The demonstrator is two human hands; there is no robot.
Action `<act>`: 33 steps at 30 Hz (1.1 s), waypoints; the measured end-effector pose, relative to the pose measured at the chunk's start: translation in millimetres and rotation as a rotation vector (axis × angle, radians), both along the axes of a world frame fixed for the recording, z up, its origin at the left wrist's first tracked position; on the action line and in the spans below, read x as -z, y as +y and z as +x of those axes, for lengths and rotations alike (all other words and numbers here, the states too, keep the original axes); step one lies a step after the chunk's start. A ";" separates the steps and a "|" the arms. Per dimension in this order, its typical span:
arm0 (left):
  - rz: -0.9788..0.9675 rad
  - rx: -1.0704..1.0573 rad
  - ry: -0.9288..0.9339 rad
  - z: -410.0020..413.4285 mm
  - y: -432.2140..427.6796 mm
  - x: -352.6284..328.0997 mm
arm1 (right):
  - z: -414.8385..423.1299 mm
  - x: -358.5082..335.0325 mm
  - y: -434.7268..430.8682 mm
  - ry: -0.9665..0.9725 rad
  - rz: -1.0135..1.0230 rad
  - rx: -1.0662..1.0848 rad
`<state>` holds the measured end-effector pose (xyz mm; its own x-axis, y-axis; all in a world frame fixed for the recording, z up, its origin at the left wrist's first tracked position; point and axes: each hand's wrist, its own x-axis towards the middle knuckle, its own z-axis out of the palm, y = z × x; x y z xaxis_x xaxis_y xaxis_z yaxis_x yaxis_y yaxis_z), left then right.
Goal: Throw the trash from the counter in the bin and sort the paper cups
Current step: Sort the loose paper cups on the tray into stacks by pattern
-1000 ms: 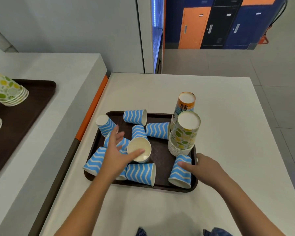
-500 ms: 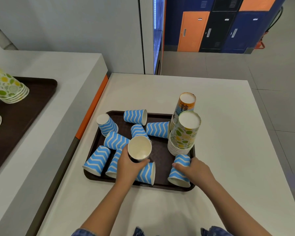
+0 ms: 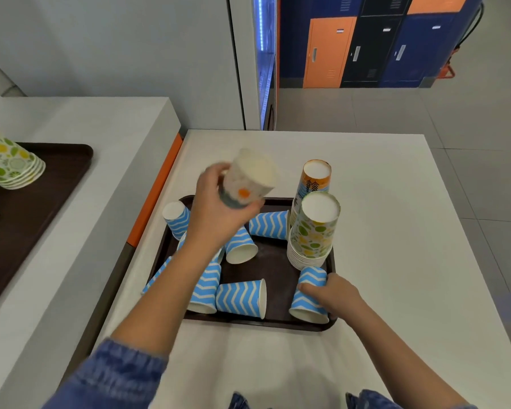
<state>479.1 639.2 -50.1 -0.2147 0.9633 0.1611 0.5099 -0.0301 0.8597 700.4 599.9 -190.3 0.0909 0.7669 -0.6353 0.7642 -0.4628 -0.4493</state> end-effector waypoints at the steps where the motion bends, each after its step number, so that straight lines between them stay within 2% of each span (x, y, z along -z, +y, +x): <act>1: 0.037 0.049 0.146 2.6 16.2 -12.6 | 0.3 -0.1 0.1 0.007 -0.001 0.001; 6: 0.244 0.331 1.173 37.8 83.8 -61.5 | 2.3 -1.4 1.5 0.032 -0.012 -0.008; 8: 0.293 0.458 1.484 61.1 96.6 -69.0 | 2.7 -2.1 2.1 0.040 -0.020 -0.005; 11: 0.365 0.626 1.776 87.7 102.0 -65.2 | 2.8 -3.6 3.8 0.040 -0.036 -0.013; 14: 0.425 0.774 1.909 99.0 104.3 -52.7 | 2.7 -3.8 4.6 0.046 -0.045 -0.012; 19: 0.379 0.989 1.837 104.8 117.1 -28.5 | 2.1 -4.7 4.6 0.059 -0.047 -0.004; 22: 0.333 1.046 1.681 98.4 118.1 -18.0 | 2.3 -6.7 4.7 0.061 -0.055 -0.014; 24: 0.272 1.005 1.495 87.2 115.2 -17.2 | 2.6 -8.5 4.4 0.078 -0.060 -0.005; 27: 0.179 0.760 1.134 57.8 108.9 -24.4 | 4.1 -12.1 2.7 0.150 -0.098 0.033; 31: 0.169 0.386 0.654 -15.4 98.2 -28.5 | 0.8 -22.8 -1.7 0.439 -0.227 0.173; 33: 0.088 0.160 0.431 -54.5 81.9 -15.0 | -4.6 -28.7 -3.1 0.515 -0.267 0.190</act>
